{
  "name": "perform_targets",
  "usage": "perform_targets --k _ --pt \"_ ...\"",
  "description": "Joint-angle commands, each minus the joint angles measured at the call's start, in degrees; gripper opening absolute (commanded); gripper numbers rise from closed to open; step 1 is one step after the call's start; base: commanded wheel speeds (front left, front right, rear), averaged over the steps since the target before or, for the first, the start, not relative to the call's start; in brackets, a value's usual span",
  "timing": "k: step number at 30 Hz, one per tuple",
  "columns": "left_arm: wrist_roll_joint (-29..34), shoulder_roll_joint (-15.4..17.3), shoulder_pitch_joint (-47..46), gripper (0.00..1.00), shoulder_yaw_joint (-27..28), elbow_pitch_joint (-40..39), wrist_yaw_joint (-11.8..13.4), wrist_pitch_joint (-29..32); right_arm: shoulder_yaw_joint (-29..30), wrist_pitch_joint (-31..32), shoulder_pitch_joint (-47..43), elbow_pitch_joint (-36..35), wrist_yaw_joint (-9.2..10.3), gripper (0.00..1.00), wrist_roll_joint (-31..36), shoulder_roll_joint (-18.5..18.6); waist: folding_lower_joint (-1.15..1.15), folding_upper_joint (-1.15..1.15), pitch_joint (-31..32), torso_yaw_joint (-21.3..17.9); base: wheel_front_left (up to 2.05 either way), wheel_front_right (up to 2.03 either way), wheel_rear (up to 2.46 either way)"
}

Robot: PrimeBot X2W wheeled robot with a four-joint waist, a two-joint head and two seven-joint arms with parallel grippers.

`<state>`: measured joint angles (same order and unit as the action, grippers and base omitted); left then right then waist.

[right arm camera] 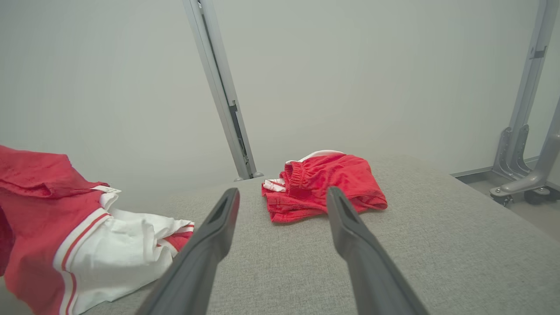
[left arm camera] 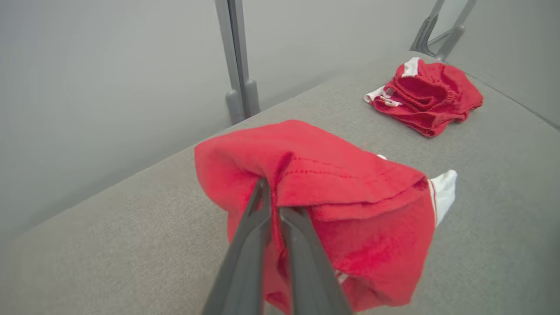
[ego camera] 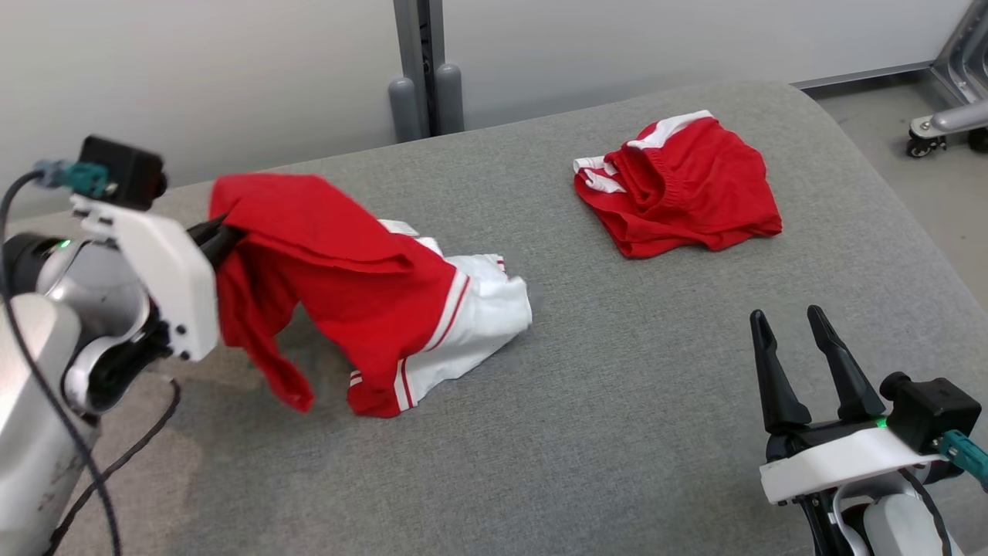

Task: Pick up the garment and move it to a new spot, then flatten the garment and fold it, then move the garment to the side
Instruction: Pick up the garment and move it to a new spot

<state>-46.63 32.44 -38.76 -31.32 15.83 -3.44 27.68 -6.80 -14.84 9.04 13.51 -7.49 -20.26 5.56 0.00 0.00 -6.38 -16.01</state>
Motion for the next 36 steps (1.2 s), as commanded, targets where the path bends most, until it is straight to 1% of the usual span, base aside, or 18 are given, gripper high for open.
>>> perform_targets --k 1,5,11,12,15,16,17,22,25,31,34,36 --pt "-0.48 0.87 1.07 0.0 0.88 0.99 0.53 -1.08 -0.07 -0.35 0.44 -0.05 -0.02 1.0 0.16 0.54 0.0 0.0 0.0 0.51 0.0 0.0 0.0" --pt "-0.05 2.62 3.6 0.0 2.55 6.1 0.84 -5.17 -0.42 -0.35 0.94 0.0 -0.02 1.0 0.35 0.91 0.0 0.0 -0.14 1.6 0.0 0.0 0.0" --pt "-2.55 2.21 5.37 0.0 4.45 15.48 -0.35 -8.36 -0.97 -0.35 1.74 0.55 -0.02 1.0 0.09 1.53 0.0 0.0 -0.39 2.54 0.0 0.0 0.0" --pt "-2.91 2.17 5.66 0.01 4.5 17.09 -0.67 -8.57 -1.15 -0.35 1.85 0.66 -0.02 1.0 0.02 1.57 0.0 0.0 -0.47 2.61 0.0 0.0 0.0" --pt "-3.53 1.99 5.41 0.41 4.71 21.1 -1.5 -9.46 -1.42 -0.35 2.02 0.86 -0.02 1.0 -0.13 1.61 0.0 0.0 -0.76 2.78 0.0 0.0 0.0" --pt "-3.72 2.03 5.35 0.74 4.73 22.34 -1.65 -9.69 -1.48 -0.35 2.05 0.88 -0.02 1.0 -0.16 1.63 0.0 0.0 -0.86 2.83 0.0 0.0 0.0" --pt "-3.89 1.98 5.18 1.0 4.7 23.54 -1.97 -9.93 -1.5 -0.35 2.08 0.89 -0.02 1.0 -0.19 1.67 0.0 0.0 -0.95 2.9 0.0 0.0 0.0" --pt "-4.33 1.84 3.64 1.0 4.05 26.51 -3.07 -10.64 -1.17 -0.35 1.76 1.08 -0.02 1.0 -0.24 1.84 0.0 0.0 -0.92 3.64 0.0 0.0 0.0" --pt "-3.35 2.18 2.54 1.0 3.31 26.17 -3.44 -11.62 -1.04 -0.35 1.41 1.2 -0.02 1.0 -0.13 1.87 0.0 0.0 -0.49 4.4 0.0 0.0 0.0" --pt "-2.13 2.77 1.74 1.0 2.83 22.11 -3.62 -14.86 -0.63 -0.35 0.85 1.08 -0.02 1.0 0.2 2.03 0.0 0.0 0.54 5.99 0.0 0.0 0.0" --pt "-1.57 3.08 3.15 1.0 2.95 19.13 -2.91 -16.67 -0.28 -0.35 0.07 1.16 -0.02 1.0 0.33 2.14 0.0 0.0 1.49 6.8 0.0 0.0 0.0" --pt "-1.3 3.53 4.37 1.0 3.15 16.8 -1.94 -17.81 -0.36 -0.35 -0.3 1.26 -0.02 1.0 0.41 2.22 0.0 0.0 2.15 7.28 0.0 0.0 0.0"
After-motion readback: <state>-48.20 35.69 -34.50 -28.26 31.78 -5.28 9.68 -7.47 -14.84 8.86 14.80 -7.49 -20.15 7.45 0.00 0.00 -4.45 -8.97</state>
